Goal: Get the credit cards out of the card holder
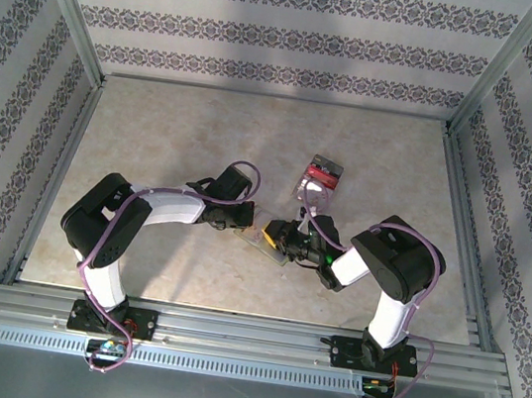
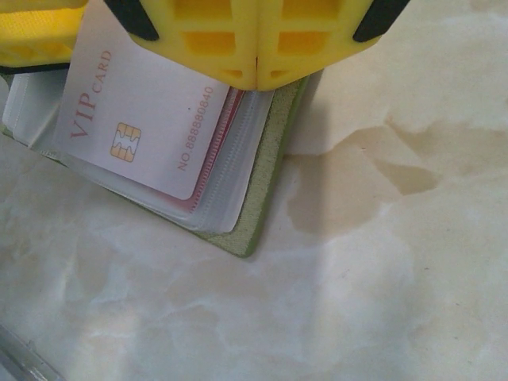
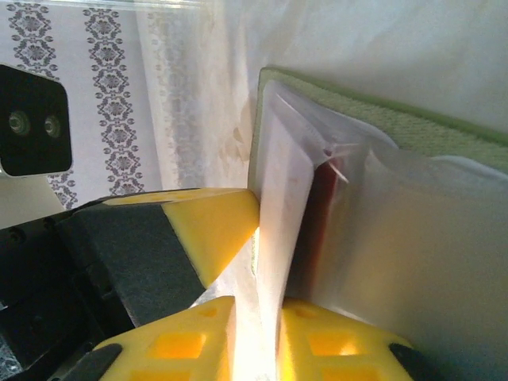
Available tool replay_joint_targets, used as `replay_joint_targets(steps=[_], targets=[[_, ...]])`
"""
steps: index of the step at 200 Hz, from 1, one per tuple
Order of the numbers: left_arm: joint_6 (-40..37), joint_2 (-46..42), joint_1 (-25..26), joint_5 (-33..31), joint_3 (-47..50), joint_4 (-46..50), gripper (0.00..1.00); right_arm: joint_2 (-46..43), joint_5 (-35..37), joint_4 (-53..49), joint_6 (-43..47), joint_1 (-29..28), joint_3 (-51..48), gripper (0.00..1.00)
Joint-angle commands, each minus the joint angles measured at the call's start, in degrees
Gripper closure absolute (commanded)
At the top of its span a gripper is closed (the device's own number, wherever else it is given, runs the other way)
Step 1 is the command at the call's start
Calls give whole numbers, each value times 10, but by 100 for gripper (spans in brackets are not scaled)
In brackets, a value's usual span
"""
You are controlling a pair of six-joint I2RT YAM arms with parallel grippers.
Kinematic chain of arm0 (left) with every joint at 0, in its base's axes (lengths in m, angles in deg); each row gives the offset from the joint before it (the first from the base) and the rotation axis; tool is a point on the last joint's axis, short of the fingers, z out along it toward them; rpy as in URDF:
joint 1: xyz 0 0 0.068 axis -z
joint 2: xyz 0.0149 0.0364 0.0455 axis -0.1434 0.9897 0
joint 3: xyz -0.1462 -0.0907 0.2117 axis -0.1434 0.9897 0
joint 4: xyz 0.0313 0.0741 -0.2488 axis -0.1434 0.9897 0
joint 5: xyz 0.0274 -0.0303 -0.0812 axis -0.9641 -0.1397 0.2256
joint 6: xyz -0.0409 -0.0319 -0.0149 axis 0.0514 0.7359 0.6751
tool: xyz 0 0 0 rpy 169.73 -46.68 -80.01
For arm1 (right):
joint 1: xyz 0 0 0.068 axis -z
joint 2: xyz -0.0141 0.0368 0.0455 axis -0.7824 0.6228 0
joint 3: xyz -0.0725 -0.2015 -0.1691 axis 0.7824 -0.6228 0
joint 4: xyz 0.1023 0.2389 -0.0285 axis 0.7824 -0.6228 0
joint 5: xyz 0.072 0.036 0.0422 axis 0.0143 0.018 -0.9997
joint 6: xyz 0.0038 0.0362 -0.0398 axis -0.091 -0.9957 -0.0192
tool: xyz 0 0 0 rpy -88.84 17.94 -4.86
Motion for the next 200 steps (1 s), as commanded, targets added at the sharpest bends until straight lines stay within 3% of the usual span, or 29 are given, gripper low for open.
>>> replay_joint_targets(steps=[1, 33, 94, 200], targets=[[6, 35, 10, 5, 15, 32, 98, 8, -2, 41, 16, 1, 26, 75], [13, 34, 10, 3, 20, 27, 99, 22, -5, 47, 11, 0, 34, 75], [30, 35, 9, -24, 23, 42, 100, -9, -7, 91, 3, 19, -12, 85], [35, 44, 8, -36, 18, 52, 100, -23, -4, 100, -4, 29, -46, 88]])
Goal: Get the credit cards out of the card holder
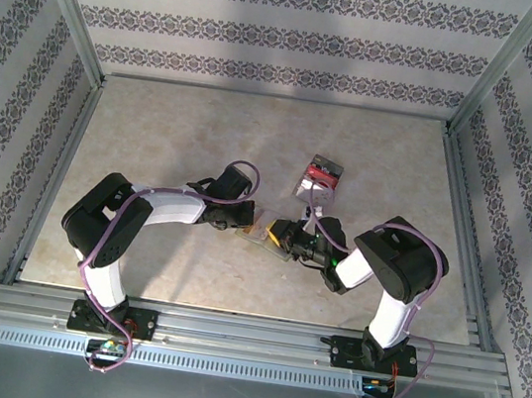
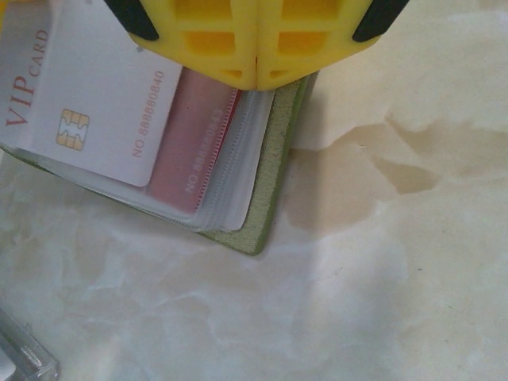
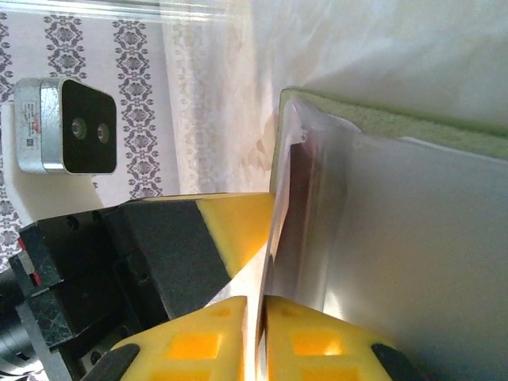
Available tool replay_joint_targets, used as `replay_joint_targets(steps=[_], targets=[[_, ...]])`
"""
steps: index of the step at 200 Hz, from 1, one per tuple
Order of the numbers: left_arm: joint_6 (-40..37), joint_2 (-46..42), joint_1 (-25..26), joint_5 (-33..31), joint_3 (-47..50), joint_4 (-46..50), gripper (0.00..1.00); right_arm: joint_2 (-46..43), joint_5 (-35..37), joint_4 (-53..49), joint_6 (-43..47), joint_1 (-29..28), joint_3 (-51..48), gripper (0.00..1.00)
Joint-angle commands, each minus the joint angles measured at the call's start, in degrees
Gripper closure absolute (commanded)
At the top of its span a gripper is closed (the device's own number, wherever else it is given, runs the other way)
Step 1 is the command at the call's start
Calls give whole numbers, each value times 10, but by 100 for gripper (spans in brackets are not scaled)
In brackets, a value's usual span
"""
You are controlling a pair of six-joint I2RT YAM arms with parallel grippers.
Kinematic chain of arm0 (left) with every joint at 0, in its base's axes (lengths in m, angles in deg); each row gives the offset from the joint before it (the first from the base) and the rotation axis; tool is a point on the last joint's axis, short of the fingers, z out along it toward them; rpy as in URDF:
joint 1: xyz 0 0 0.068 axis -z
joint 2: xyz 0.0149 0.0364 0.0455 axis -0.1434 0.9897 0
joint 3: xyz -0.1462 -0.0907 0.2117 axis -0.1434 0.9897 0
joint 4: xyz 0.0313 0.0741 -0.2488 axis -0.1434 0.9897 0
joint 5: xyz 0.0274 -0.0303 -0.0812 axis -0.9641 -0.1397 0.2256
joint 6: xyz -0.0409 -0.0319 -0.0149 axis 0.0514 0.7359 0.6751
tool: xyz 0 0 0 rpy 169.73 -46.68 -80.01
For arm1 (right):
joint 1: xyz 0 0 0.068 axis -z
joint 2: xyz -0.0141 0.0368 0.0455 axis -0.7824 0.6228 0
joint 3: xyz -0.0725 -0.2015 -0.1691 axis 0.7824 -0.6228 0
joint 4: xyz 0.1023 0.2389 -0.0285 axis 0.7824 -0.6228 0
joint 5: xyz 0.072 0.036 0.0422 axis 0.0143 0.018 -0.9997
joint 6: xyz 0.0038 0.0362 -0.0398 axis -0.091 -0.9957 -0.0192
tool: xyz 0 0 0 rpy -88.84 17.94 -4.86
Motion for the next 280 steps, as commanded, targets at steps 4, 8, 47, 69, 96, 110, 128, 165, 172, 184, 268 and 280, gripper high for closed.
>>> replay_joint_targets(steps=[4, 8, 47, 69, 96, 110, 128, 165, 172, 184, 268, 280], targets=[[7, 41, 8, -30, 18, 57, 100, -15, 7, 49, -3, 7, -14, 89], [7, 41, 7, -31, 19, 57, 100, -15, 6, 49, -3, 8, -15, 89], [9, 40, 7, -32, 20, 56, 100, -15, 5, 48, -4, 14, -27, 93], [11, 38, 6, -33, 22, 55, 100, -16, 5, 47, -2, 18, -33, 94], [18, 36, 3, -34, 30, 49, 100, -15, 4, 47, -1, 22, -39, 95], [20, 33, 1, -35, 32, 47, 100, -16, 2, 46, -1, 26, -42, 96], [25, 28, 0, -41, 37, 45, 100, -20, -3, 43, 0, 32, -47, 97], [41, 11, -7, -54, 57, 34, 100, -47, -17, 14, 12, 52, -62, 98], [43, 7, -7, -57, 61, 32, 100, -55, -20, 2, 17, 56, -63, 99], [49, -2, -10, -63, 69, 29, 100, -72, -26, -28, 26, 62, -61, 99], [78, -42, -18, -65, 98, -2, 100, -293, 13, -641, 278, 69, 102, 100], [77, -43, -18, -60, 96, -8, 100, -327, 39, -740, 336, 71, 147, 100]])
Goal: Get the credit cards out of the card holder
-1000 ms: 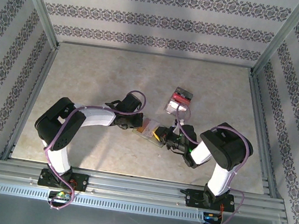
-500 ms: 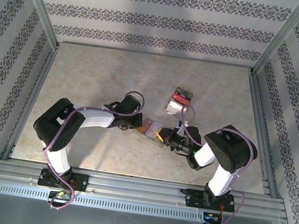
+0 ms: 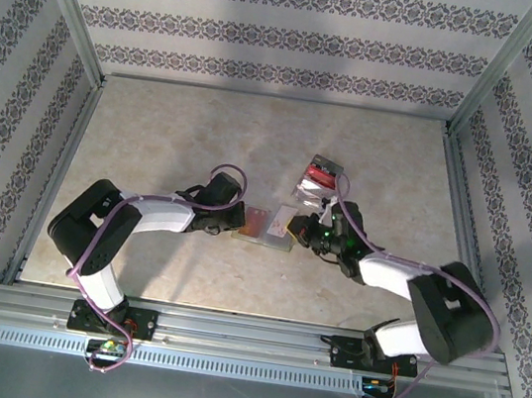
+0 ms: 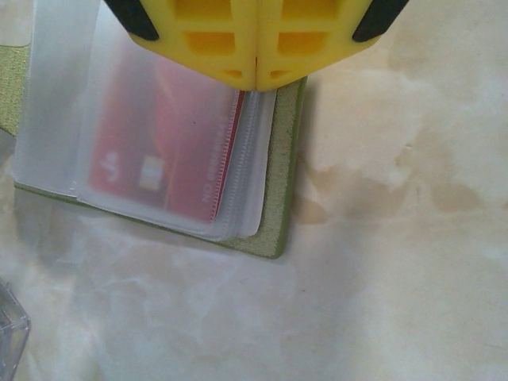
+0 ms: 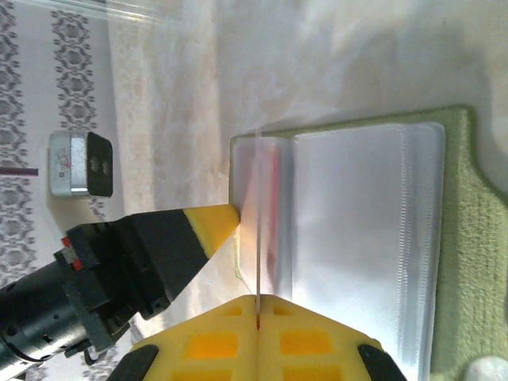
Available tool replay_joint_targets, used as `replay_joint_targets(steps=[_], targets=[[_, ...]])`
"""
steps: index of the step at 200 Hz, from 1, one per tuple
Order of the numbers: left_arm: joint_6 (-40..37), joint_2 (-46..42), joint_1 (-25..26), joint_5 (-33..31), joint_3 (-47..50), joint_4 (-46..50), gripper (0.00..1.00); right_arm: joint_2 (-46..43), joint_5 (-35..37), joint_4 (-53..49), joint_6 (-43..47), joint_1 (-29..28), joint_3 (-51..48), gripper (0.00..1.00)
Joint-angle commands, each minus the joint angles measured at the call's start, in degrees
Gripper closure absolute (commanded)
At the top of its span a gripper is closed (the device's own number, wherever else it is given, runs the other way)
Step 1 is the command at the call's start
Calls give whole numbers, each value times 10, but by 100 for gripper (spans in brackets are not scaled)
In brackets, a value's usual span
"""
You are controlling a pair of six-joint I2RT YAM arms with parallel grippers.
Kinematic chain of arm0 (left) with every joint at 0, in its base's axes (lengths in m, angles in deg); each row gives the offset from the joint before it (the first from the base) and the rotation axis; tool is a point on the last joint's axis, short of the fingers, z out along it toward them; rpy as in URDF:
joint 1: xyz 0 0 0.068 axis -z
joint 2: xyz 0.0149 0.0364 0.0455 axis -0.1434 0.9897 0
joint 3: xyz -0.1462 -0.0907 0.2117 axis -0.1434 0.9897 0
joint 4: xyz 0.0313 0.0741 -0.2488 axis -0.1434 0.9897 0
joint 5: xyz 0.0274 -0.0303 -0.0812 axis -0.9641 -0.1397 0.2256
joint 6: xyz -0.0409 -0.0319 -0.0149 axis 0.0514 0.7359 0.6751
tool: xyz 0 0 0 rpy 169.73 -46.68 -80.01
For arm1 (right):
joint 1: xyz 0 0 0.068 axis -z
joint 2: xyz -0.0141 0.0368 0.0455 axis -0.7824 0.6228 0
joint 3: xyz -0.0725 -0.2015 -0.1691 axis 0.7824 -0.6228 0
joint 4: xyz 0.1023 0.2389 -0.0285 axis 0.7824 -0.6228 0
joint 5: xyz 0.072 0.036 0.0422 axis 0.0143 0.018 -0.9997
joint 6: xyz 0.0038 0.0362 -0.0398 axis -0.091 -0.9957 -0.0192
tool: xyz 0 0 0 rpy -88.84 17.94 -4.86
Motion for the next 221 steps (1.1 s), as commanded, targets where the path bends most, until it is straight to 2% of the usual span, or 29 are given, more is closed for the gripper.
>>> replay_joint_targets(steps=[1, 12, 44, 86, 140, 186, 203, 221], targets=[[10, 6, -10, -23, 21, 49, 100, -68, 55, -274, 154, 7, 78, 100], [9, 4, -10, -18, 16, 47, 100, -87, 77, -350, 207, 10, 122, 100], [0, -15, -10, -16, 8, 44, 89, -86, 161, -532, 350, 11, 262, 100], [-12, -40, -10, -16, -4, 45, 76, -7, 260, -655, 506, 9, 419, 100], [-31, -64, -12, -15, -19, 48, 65, 89, 296, -667, 679, 11, 494, 100], [-35, -87, -18, -16, -14, 52, 56, 136, 262, -649, 801, 16, 524, 100], [-38, -95, -20, -22, -15, 66, 47, 161, 257, -656, 832, 25, 541, 100], [-42, -106, -22, -29, -15, 78, 32, 187, 255, -668, 858, 36, 563, 100]])
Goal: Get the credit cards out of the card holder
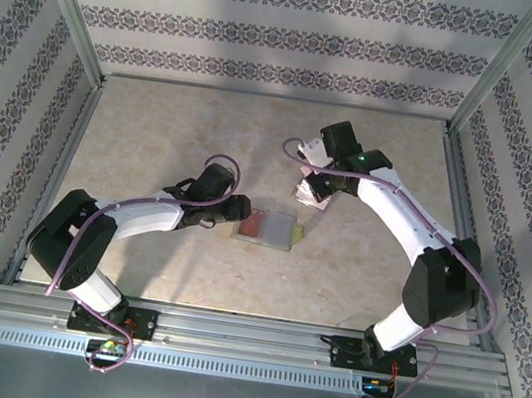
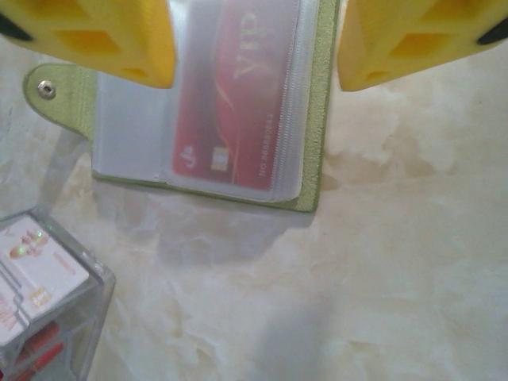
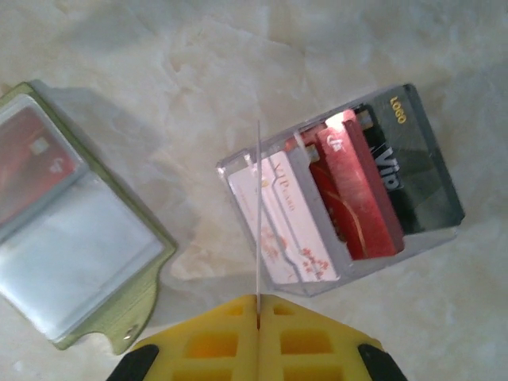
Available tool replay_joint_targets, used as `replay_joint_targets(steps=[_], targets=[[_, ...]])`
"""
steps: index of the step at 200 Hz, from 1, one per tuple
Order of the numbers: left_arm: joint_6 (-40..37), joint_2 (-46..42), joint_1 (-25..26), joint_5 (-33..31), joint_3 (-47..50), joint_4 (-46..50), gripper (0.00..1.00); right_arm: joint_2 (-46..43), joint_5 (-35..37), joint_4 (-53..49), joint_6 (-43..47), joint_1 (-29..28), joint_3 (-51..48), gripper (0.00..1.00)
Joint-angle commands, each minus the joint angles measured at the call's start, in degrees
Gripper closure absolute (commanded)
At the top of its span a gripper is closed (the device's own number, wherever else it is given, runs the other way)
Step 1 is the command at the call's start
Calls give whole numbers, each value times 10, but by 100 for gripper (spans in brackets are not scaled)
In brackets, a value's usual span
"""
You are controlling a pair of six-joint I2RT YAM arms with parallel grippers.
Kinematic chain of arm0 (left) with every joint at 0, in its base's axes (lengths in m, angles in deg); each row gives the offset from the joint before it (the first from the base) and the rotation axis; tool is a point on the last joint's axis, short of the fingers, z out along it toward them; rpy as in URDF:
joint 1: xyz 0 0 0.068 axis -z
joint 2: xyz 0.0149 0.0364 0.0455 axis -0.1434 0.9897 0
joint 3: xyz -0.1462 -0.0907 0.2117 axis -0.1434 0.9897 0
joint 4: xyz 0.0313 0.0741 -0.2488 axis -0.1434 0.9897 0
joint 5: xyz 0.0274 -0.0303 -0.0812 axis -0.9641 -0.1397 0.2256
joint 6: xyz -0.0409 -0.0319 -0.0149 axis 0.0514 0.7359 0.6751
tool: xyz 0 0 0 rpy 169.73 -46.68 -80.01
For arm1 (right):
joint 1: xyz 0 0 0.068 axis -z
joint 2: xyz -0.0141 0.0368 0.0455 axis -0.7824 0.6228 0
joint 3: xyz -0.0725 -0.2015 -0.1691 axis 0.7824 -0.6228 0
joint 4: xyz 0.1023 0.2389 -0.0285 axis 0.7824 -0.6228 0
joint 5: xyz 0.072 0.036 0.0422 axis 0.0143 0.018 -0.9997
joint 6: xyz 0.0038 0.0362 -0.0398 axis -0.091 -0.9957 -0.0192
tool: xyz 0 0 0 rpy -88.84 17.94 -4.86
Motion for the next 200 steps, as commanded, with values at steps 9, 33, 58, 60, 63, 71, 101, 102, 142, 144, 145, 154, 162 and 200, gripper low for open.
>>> replay_joint_targets(steps=[9, 33, 58, 60, 63, 71, 101, 102, 142, 144, 145, 154, 162, 200], targets=[[-13, -31, -9, -22, -7, 39, 24, 44, -9, -26, 84, 22, 42, 100], [-18, -51, -10, -37, -8, 54, 0, 62, -29, -27, 108, 39, 55, 100], [-28, -65, -11, -54, -12, 69, 0, 78, -68, -29, 118, 51, 67, 100], [-28, -66, -11, -54, -12, 70, 0, 79, -70, -29, 120, 51, 67, 100], [-30, -67, -11, -56, -13, 73, 1, 80, -74, -30, 121, 52, 68, 100], [-32, -71, -11, -59, -15, 80, 0, 84, -80, -30, 125, 53, 68, 100], [-34, -80, -12, -70, -11, 83, 0, 104, -78, -39, 136, 52, 72, 100], [-34, -80, -12, -70, -11, 83, 0, 104, -77, -39, 136, 52, 72, 100], [-33, -82, -12, -71, -9, 84, 0, 122, -70, -40, 138, 59, 71, 100], [-34, -82, -12, -70, -9, 83, 0, 123, -70, -40, 138, 59, 71, 100], [-34, -82, -12, -70, -9, 83, 0, 123, -71, -39, 139, 59, 71, 100], [-34, -82, -12, -70, -10, 84, 0, 125, -71, -40, 138, 62, 71, 100], [-34, -81, -13, -69, -10, 83, 0, 128, -71, -39, 138, 63, 71, 100], [-33, -78, -13, -67, -11, 81, 0, 143, -61, -42, 138, 66, 72, 100]])
